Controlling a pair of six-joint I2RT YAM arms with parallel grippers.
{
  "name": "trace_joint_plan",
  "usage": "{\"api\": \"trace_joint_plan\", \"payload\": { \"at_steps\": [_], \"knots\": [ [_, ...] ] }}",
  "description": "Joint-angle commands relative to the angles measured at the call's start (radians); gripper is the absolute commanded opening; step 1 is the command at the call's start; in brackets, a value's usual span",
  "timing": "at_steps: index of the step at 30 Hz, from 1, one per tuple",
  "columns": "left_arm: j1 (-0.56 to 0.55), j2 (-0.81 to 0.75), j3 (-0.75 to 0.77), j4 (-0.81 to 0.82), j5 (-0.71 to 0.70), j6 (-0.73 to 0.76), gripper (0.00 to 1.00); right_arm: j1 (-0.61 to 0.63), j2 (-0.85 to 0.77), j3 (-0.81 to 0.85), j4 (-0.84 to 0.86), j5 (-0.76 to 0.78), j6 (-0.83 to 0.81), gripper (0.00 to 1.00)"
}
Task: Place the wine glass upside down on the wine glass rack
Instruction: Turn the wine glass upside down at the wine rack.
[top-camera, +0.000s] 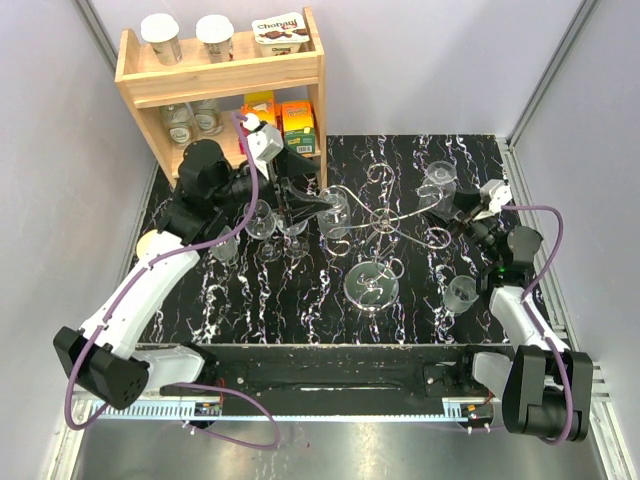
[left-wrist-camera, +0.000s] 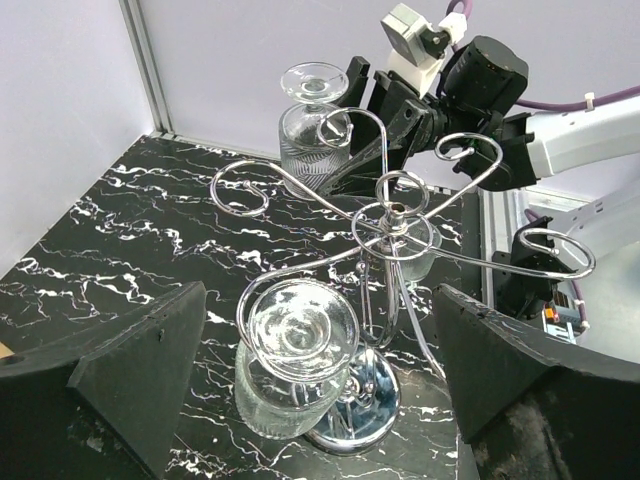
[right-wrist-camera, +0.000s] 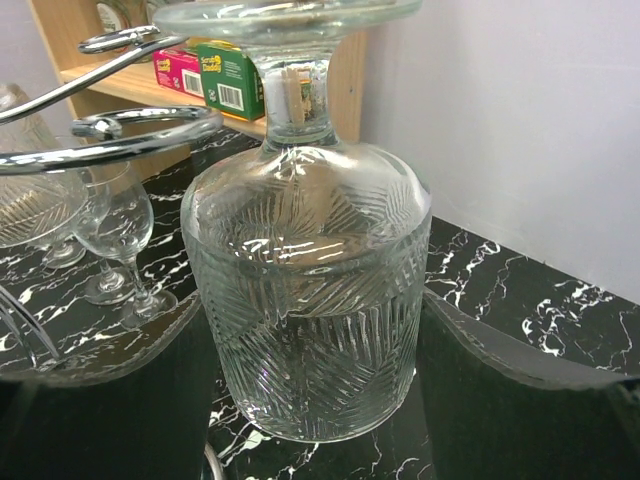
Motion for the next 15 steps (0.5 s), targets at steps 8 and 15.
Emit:
{"api": "trace_joint_plan", "payload": {
  "at_steps": [8, 15],
  "knots": [
    [-0.003, 0.029, 0.044, -0.061, -0.033, 0.079, 0.99, 0.002, 0.044, 0.006, 0.268, -0.133, 0.047, 0.0],
    [-0.003, 0.034, 0.039, -0.073, -0.045, 0.087, 0.99, 0.011, 0.107, 0.026, 0.303, -0.181, 0.056, 0.0]
  ]
}}
